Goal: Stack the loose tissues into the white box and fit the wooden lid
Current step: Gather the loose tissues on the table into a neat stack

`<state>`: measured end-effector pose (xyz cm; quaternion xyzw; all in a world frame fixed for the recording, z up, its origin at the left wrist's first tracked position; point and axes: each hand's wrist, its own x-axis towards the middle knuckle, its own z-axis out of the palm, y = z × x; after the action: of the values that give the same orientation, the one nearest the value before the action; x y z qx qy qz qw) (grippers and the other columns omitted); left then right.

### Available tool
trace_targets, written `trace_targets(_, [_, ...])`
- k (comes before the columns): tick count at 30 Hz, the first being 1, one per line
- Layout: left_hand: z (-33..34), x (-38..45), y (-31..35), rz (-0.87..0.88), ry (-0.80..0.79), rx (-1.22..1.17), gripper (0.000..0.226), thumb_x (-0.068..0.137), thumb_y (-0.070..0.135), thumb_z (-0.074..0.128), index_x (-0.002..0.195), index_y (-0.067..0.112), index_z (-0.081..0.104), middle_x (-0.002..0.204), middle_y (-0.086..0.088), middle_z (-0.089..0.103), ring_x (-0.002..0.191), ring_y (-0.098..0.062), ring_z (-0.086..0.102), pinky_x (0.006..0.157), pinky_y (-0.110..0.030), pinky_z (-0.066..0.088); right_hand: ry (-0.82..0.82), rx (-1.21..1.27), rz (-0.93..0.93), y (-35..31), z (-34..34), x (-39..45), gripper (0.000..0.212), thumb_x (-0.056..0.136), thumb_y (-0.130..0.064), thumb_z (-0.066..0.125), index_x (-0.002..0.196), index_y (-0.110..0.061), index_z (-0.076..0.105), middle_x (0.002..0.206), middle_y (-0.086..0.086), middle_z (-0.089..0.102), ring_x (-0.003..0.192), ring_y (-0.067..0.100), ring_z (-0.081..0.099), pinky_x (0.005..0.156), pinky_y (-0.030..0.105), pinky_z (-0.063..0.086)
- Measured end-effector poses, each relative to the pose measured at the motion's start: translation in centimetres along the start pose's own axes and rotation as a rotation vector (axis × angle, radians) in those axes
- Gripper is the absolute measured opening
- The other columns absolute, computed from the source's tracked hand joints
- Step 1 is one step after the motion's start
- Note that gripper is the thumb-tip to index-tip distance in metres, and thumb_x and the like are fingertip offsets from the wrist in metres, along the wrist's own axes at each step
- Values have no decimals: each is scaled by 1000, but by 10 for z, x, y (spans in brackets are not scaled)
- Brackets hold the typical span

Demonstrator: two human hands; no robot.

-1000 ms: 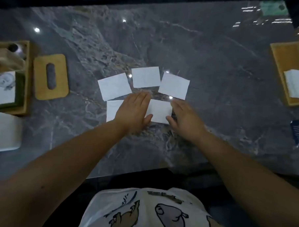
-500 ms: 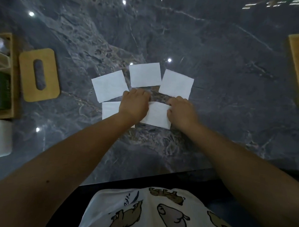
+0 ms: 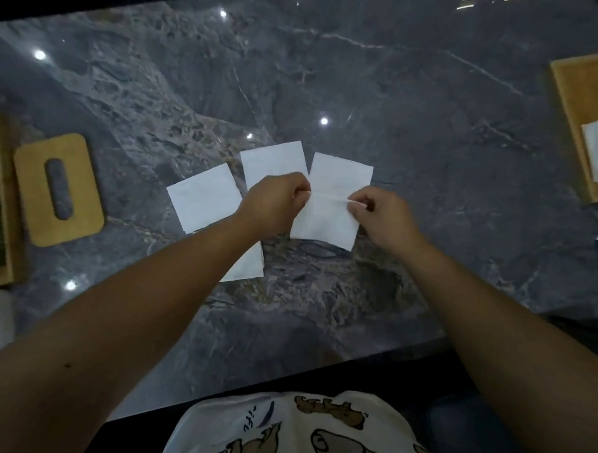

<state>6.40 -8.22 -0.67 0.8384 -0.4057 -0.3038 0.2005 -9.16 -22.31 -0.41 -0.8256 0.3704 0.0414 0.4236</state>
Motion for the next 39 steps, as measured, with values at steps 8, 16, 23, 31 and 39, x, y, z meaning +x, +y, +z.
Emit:
trace_targets(8, [-15, 66, 29, 0, 25, 36, 23, 97, 25, 50, 110, 14, 65, 106, -7, 67, 94, -24, 60, 76, -32, 46, 101, 128, 148, 5, -28, 53, 14, 89, -18, 65, 97, -8, 71, 92, 6, 69, 85, 24, 67, 84, 43, 56])
trace_targets(16, [2, 86, 20, 3, 98, 274, 25, 95, 30, 51, 113, 18, 64, 109, -9, 67, 99, -28, 60, 83, -35, 44, 104, -151, 68, 11, -19, 71, 24, 89, -20, 61, 110, -10, 67, 112, 12, 65, 99, 27, 61, 82, 31, 45])
trace_targets(23, [12, 95, 12, 70, 120, 385, 30, 90, 31, 57, 116, 19, 61, 112, -9, 59, 102, -30, 56, 90, -42, 46, 80, -372, -55, 16, -17, 74, 37, 91, -24, 58, 125, -11, 57, 123, 16, 53, 109, 33, 53, 88, 37, 46])
trace_targets(31, [6, 100, 26, 114, 19, 529, 29, 88, 21, 54, 116, 18, 63, 113, -10, 60, 107, -32, 53, 93, -42, 38, -23, -403, -47, 7, -24, 80, 20, 87, -20, 60, 104, -11, 65, 115, 17, 57, 108, 33, 53, 84, 34, 41])
trace_targets(39, [-10, 69, 25, 101, -8, 221, 13, 91, 20, 51, 102, 15, 56, 97, -9, 65, 86, -26, 54, 80, -35, 39, -169, -235, -2, 0, -38, 76, 29, 86, -21, 63, 114, -14, 58, 116, 8, 59, 103, 25, 57, 83, 34, 46])
